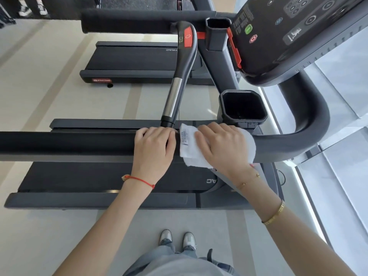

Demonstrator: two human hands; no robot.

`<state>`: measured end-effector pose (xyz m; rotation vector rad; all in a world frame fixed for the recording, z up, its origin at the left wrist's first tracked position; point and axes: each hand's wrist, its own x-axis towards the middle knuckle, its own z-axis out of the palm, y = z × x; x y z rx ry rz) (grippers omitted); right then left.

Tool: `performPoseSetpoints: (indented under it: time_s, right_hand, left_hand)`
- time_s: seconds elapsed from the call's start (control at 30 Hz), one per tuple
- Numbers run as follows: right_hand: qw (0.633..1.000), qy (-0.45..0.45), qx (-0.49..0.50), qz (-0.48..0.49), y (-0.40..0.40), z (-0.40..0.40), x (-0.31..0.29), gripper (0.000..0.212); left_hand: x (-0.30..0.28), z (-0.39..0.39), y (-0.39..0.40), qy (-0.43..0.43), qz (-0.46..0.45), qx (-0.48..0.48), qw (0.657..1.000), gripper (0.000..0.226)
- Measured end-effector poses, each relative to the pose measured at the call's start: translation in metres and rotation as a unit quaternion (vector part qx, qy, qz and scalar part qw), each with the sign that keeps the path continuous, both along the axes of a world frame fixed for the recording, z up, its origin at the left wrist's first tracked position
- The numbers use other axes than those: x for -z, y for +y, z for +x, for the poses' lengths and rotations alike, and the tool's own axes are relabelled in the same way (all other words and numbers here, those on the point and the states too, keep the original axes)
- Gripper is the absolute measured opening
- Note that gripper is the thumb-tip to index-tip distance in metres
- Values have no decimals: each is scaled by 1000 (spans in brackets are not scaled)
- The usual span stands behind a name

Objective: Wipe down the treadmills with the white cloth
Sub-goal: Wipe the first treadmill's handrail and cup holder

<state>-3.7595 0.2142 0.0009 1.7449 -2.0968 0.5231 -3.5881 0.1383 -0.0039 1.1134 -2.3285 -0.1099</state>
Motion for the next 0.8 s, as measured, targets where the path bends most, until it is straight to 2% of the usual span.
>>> performPoseSetpoints:
  time_s: [0.13,0.27,0.4,0.47,0.8]
  right_hand:
    - [999,12,-30,25,-10,13,-1,45]
    - [993,46,-106,13,13,-13,4,39]
    - [999,23,-41,-21,21,-18,5,37]
    - [1000,7,-21,-17,9,-3,3,39]
    - [995,13,-73,71,-52,96,-1,53]
  left_hand:
    - [0,7,-2,26,24,1,999,34]
    - [-1,16,-2,1,14,5,1000,31]
    - [-1,28,-6,3,4,-8,1000,24]
    - [1,37,-10,7,-7,-10,1000,23]
    - [1,100,-45,23,-34,-38,998,23]
